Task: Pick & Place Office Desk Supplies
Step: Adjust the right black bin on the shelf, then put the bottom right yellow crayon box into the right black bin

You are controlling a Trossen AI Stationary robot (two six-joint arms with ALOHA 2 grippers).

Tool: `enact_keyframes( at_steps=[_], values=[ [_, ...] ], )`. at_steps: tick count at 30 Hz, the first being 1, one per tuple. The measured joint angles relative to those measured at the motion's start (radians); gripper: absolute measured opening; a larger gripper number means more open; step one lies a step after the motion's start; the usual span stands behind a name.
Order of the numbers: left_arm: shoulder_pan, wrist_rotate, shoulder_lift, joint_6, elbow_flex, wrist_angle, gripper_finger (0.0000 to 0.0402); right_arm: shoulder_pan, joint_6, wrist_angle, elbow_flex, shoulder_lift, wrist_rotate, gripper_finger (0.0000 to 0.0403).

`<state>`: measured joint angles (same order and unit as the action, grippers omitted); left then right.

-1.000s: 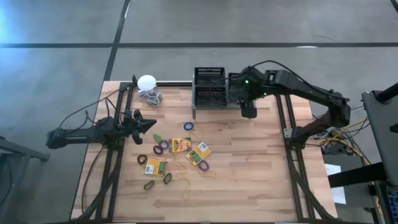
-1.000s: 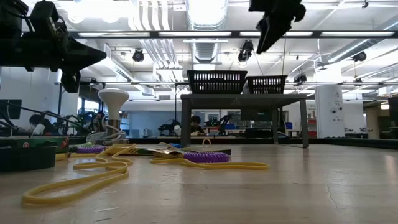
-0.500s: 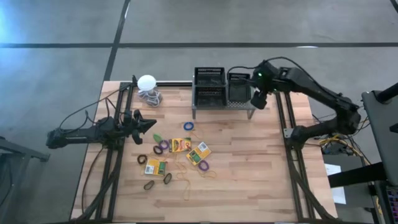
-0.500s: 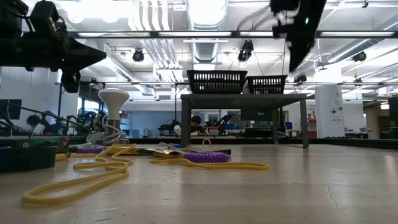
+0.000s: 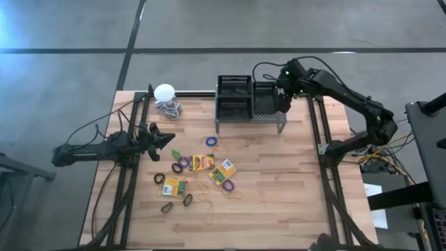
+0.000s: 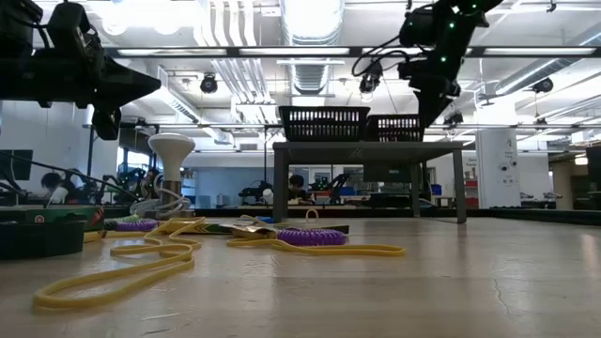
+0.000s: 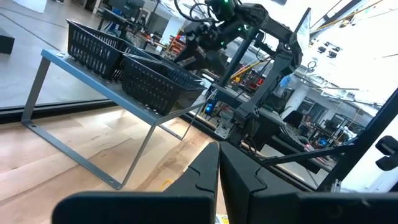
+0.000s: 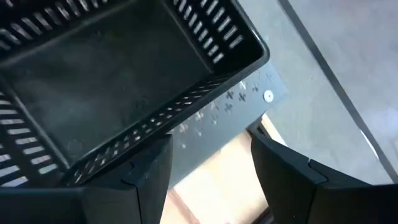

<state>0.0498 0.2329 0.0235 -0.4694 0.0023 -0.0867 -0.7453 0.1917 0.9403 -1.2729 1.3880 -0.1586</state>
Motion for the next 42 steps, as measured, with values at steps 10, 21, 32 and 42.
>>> enact_keyframes(
  at_steps=[10,21,32,42],
  values=[
    [0.0,0.0,0.0,-0.011,0.0,0.0,0.0019,0.016,-0.067,0.019,-0.063,-0.094,-0.212,0.0214],
    [-0.102,-0.046,0.091,0.153,0.0,-0.225,0.0005,0.544,-0.286,-0.07,0.132,-0.297,-0.171,0.0214],
    [-0.393,0.141,0.596,0.099,0.203,-0.165,0.0001,1.055,-0.477,-0.658,0.571,-0.303,-0.183,0.0214],
    [-0.506,0.142,1.229,0.337,0.634,0.206,0.0015,1.109,-0.508,-0.998,0.695,-0.256,-0.269,0.0214]
  ],
)
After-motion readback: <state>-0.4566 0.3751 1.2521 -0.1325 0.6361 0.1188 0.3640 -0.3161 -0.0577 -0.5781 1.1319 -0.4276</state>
